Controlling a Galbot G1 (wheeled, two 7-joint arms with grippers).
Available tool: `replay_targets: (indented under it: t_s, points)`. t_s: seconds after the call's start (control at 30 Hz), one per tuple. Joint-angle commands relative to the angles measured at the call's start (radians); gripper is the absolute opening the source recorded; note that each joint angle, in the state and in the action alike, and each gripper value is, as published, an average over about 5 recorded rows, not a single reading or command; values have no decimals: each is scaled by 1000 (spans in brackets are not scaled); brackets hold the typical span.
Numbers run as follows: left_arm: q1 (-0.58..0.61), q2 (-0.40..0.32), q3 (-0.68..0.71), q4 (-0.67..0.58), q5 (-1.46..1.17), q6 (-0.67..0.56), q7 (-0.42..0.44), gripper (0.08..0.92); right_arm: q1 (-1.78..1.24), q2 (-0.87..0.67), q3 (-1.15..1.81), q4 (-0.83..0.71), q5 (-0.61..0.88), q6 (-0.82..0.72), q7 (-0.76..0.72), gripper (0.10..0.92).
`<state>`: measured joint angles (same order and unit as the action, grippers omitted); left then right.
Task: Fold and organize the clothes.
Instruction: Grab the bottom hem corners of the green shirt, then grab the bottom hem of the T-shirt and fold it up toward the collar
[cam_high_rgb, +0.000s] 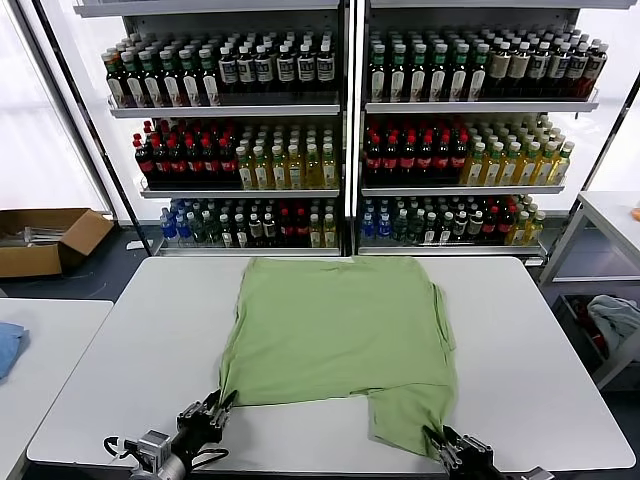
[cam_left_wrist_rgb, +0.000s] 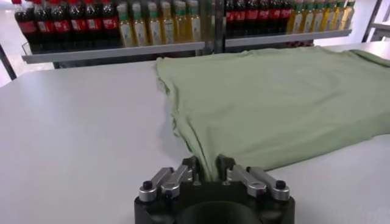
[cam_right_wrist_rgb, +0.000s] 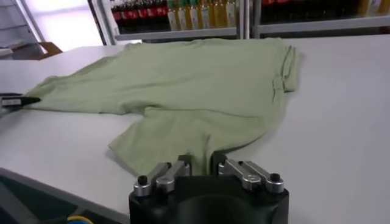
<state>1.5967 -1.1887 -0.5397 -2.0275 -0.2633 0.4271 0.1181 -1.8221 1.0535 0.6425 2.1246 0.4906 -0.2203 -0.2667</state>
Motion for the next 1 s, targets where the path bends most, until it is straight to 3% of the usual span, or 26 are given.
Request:
replay_targets:
  t_s: [0.03,0.17,0.4,0.67,0.87,1.0]
  points:
    - [2,2,6,-10,5,6,-7,169,-40,7,14,18,23,70,-37,109]
    - [14,4,-1,-42,2,5,-13,93,-121,28,60,45,42,93,-68,107]
    - [96,-8,-28,-139,6,-2,-20,84,-282,39,161,106,79,137,-101,107]
    - [271,-4,-81,-273,16,16,-19,84,-389,36,188,181,125,160,-113,107]
    - [352,4,-108,-341,21,21,-19,84,-309,35,180,180,193,156,-89,107]
    - [309,18,-96,-341,12,28,-18,84,-130,40,159,113,227,144,-66,107]
